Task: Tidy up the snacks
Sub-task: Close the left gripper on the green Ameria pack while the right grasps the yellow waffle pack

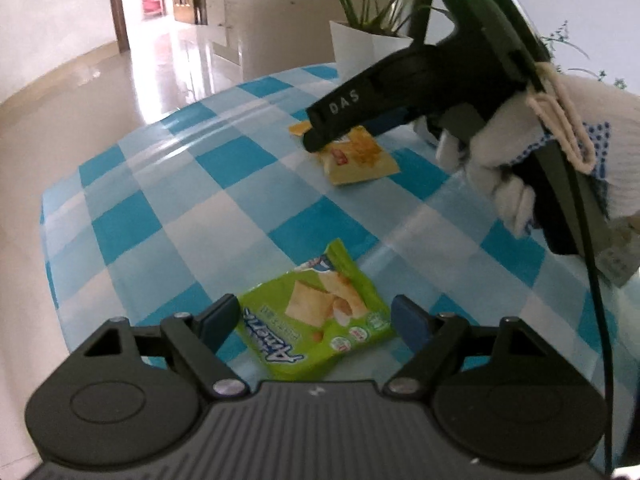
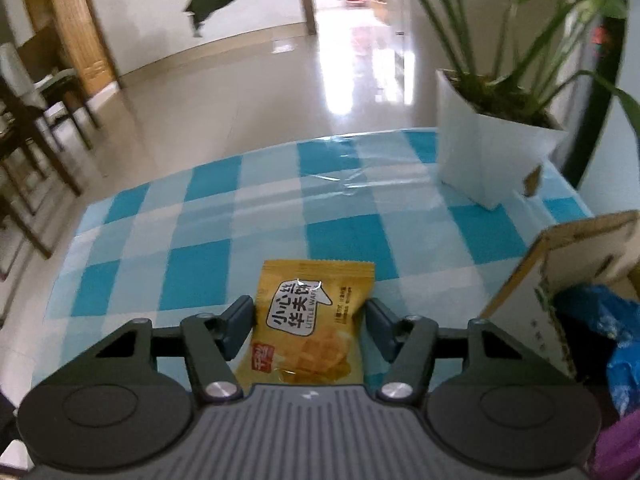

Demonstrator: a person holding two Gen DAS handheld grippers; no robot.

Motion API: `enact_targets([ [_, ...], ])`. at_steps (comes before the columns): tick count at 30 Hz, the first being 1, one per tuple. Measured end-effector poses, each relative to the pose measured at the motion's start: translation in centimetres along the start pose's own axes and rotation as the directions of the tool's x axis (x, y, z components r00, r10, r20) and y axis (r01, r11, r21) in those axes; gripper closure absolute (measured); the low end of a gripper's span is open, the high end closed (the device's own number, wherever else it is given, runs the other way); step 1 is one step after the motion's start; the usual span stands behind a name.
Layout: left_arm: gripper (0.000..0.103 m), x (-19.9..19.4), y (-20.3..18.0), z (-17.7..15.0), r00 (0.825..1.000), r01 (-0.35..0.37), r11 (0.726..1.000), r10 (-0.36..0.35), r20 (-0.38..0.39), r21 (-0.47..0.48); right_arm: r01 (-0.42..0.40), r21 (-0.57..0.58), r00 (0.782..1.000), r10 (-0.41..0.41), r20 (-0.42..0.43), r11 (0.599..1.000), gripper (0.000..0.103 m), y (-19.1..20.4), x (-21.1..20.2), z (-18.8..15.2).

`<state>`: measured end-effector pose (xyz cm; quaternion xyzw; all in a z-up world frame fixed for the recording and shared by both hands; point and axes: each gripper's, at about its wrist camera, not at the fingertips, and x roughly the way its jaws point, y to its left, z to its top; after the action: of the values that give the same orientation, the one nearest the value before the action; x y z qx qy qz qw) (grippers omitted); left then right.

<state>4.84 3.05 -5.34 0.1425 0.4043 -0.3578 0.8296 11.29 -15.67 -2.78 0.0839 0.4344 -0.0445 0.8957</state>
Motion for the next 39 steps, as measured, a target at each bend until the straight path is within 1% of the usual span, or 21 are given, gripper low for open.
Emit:
enact_targets([
  [1,0.021,-0.2,0.0,-0.1,1.000,-0.005,1.000,0.005,0.000,0.012,-0.019,-0.009,1.000,0.019,-0.005,1.000,0.039,0.0,0.0,-0.1],
  [3,0.021,-0.6,-0.1,-0.1,1.000,-0.022,0.999,0.021,0.007,0.041,-0.031,-0.046,0.999,0.030,-0.012,0.998,0.040,0.3,-0.1,-0.2],
  [6,0.022,-0.9,-0.1,0.0,0.999,-0.039,0.997,0.038,0.017,0.072,-0.099,-0.120,0.995,0.094,-0.047,0.988,0.041,1.1,-0.2,-0.2],
  [9,0.023,-1.1,-0.1,0.1,0.998,-0.067,0.992,0.064,0.030,0.106,-0.120,-0.219,0.991,0.105,-0.079,0.968,0.041,2.2,-0.6,-0.4],
  [11,0.024,-1.4,-0.2,0.3,0.998,-0.046,0.993,0.043,0.036,0.110,-0.163,-0.244,0.984,0.138,-0.115,0.956,0.041,2.4,-0.8,-0.6],
  [12,0.024,-1.4,-0.3,0.3,0.999,-0.037,0.992,0.034,0.033,0.118,-0.172,-0.265,0.981,0.142,-0.130,0.949,0.041,2.6,-0.9,-0.8],
  [14,0.024,-1.2,-0.6,0.2,1.000,-0.020,0.988,0.018,0.016,0.153,-0.182,-0.303,0.979,0.143,-0.147,0.936,0.042,2.8,-1.1,-1.2],
  [15,0.024,-1.2,-0.8,0.1,1.000,-0.014,0.985,0.013,0.005,0.170,-0.200,-0.318,0.975,0.156,-0.157,0.927,0.042,2.9,-1.3,-1.3],
  [17,0.024,-1.2,-0.8,-0.2,1.000,-0.013,0.981,0.015,-0.011,0.192,-0.222,-0.333,0.970,0.171,-0.174,0.916,0.042,3.0,-1.5,-1.5],
  [21,0.024,-1.2,-0.8,-0.6,0.998,-0.057,0.970,0.065,-0.027,0.237,-0.270,-0.375,0.957,0.205,-0.204,0.887,0.042,3.3,-1.9,-2.1],
  [23,0.024,-1.1,-1.0,-0.6,0.997,-0.066,0.964,0.075,-0.025,0.258,-0.295,-0.395,0.950,0.222,-0.219,0.870,0.042,3.6,-2.1,-2.3],
  [27,0.020,-0.3,-1.5,-0.8,0.996,-0.056,0.956,0.073,-0.049,0.288,-0.336,-0.427,0.937,0.253,-0.240,0.839,0.043,4.4,-2.3,-2.8],
  [28,0.020,-0.3,-1.6,-0.8,0.996,-0.062,0.954,0.076,-0.039,0.293,-0.347,-0.431,0.934,0.262,-0.245,0.833,0.043,4.6,-2.3,-2.9],
  [29,0.020,-0.3,-1.6,-0.7,0.996,-0.058,0.955,0.073,-0.043,0.292,-0.357,-0.432,0.930,0.272,-0.247,0.828,0.043,4.8,-2.4,-2.9],
  [30,0.024,-0.3,-1.6,-0.7,0.996,-0.064,0.957,0.078,-0.038,0.285,-0.369,-0.434,0.926,0.284,-0.250,0.822,0.043,4.9,-2.4,-2.9],
  [31,0.024,-0.3,-1.6,-0.6,0.996,-0.069,0.958,0.082,-0.034,0.277,-0.387,-0.437,0.918,0.297,-0.262,0.812,0.043,5.2,-2.5,-3.1],
  [34,0.025,-0.3,-1.5,-0.7,0.997,-0.053,0.963,0.067,-0.042,0.263,-0.392,-0.472,0.917,0.293,-0.271,0.789,0.043,6.2,-2.6,-3.7],
  [35,0.025,-0.3,-1.3,-0.8,0.997,-0.050,0.967,0.063,-0.045,0.248,-0.390,-0.475,0.918,0.291,-0.269,0.789,0.043,6.4,-2.6,-3.8],
  [37,0.027,-0.3,-0.9,-0.8,0.997,-0.036,0.978,0.048,-0.055,0.205,-0.379,-0.452,0.922,0.289,-0.257,0.807,0.043,6.3,-2.6,-3.5],
  [39,0.031,-0.4,-0.7,-1.1,0.998,-0.019,0.985,0.030,-0.061,0.172,-0.356,-0.423,0.932,0.282,-0.227,0.833,0.043,5.9,-2.8,-2.9],
])
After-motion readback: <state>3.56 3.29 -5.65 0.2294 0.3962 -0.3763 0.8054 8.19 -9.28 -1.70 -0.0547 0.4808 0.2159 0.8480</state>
